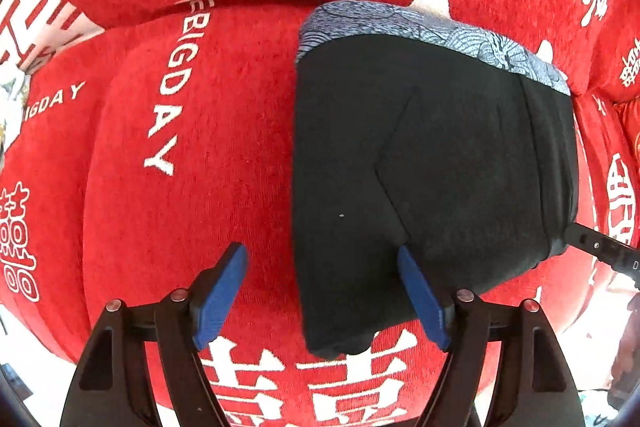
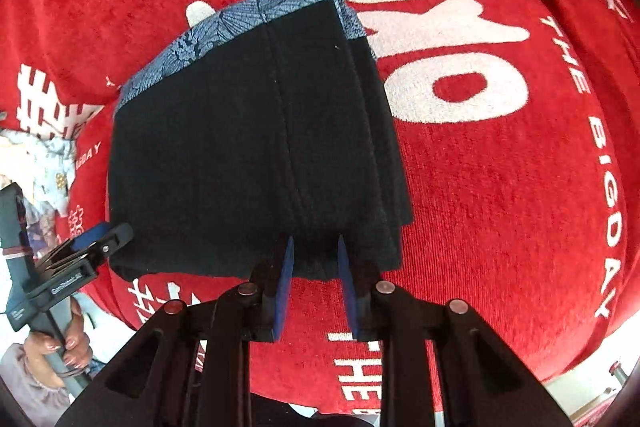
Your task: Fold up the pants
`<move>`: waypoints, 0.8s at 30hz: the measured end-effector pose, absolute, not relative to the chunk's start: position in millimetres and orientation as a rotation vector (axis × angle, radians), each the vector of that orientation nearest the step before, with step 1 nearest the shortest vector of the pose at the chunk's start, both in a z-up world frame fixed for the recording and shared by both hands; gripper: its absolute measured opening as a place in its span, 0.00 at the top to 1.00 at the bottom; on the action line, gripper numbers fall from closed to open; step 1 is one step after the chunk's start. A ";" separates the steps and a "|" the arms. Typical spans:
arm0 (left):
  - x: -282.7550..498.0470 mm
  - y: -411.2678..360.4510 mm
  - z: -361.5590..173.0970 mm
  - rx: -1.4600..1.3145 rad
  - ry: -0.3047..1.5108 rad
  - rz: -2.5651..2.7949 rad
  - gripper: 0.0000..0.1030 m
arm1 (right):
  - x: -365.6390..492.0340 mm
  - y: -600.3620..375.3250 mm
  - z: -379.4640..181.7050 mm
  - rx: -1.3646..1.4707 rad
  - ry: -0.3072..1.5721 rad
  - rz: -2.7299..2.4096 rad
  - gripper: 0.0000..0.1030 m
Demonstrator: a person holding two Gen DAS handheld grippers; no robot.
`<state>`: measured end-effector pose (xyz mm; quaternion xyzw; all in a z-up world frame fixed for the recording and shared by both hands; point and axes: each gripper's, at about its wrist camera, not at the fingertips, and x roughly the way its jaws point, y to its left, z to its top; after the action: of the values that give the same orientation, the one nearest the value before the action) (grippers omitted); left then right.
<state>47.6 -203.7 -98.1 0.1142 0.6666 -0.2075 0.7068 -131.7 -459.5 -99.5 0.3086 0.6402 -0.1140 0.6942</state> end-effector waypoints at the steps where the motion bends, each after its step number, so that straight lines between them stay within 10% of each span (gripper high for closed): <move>1: 48.7 -201.3 -96.5 0.256 1.481 -0.463 0.24 | -131.2 -457.7 -96.8 0.688 1.426 -0.269 0.69; 12: 64.8 -169.7 -82.5 0.273 1.472 -0.477 0.24 | -111.8 -409.2 -61.8 0.651 1.364 -0.354 0.60; 16: 69.7 -156.5 -83.5 0.272 1.470 -0.483 0.01 | -100.8 -393.3 -54.2 0.643 1.355 -0.330 0.46; 24: 74.9 -147.0 -87.8 0.282 1.483 -0.483 0.01 | -82.5 -359.9 -66.4 0.653 1.386 -0.235 0.24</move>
<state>74.9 -147.0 -87.8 0.1268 0.6663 -0.2170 0.7020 -82.5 -359.9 -66.4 0.2949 0.6257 -0.1063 0.7144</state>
